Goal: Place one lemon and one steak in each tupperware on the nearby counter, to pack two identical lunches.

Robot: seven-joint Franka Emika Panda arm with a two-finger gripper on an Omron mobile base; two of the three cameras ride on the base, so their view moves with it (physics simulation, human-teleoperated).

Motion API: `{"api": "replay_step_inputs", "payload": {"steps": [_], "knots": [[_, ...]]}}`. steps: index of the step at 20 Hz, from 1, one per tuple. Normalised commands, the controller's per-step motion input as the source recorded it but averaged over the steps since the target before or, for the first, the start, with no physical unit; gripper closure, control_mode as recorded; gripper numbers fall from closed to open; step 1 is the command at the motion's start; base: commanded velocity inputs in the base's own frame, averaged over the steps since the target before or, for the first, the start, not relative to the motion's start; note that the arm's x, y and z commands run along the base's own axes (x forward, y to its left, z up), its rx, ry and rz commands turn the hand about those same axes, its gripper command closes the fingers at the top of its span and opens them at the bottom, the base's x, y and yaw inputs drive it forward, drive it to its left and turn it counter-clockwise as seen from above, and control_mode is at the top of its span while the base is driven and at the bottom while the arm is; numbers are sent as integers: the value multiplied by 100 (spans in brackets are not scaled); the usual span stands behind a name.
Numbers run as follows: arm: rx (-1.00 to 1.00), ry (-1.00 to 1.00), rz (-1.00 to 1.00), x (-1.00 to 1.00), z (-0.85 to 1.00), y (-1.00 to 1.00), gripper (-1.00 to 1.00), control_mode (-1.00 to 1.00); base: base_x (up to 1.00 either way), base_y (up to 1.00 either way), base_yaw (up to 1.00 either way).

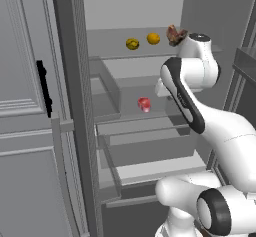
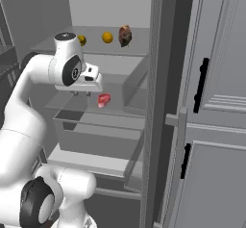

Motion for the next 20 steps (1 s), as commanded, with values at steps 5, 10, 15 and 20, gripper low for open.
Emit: {"api": "replay_step_inputs", "payload": {"steps": [5,10,15,20], "knots": [[0,13,0,-2,-19,0,-100,-100,0,0,0],[0,23,0,3,-56,23,-100,-100,0,0,0],[0,-1,-4,51,-53,46,-100,-100,0,0,0],[0,-23,-8,51,-31,9,-100,-100,0,0,0]]}}
